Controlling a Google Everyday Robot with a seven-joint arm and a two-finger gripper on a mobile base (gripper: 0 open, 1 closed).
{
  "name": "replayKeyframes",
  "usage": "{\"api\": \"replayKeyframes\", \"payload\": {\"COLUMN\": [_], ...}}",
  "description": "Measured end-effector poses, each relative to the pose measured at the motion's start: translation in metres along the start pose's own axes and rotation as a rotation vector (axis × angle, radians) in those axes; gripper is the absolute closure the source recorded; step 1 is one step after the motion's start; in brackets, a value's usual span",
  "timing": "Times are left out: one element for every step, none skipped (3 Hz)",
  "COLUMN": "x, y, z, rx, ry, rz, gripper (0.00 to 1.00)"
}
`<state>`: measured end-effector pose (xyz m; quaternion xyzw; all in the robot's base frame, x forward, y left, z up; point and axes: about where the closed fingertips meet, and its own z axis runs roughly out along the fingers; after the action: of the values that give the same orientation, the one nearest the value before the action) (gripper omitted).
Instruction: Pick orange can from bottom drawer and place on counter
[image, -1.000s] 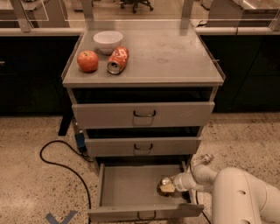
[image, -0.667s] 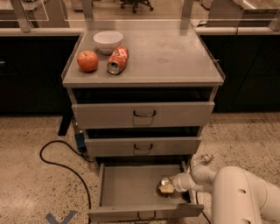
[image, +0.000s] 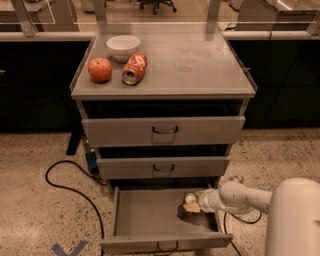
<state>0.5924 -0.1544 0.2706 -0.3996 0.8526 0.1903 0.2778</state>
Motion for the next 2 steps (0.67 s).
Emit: {"api": "replayKeyframes", "payload": {"x": [-0.055,-0.103], "y": [0.004,0.066], "z": [-0.066,-0.165], "rx": [0.136,0.163], "ry": [-0.069,-0.115], "rz": [-0.058,-0.129], "gripper": [1.0,1.0]}}
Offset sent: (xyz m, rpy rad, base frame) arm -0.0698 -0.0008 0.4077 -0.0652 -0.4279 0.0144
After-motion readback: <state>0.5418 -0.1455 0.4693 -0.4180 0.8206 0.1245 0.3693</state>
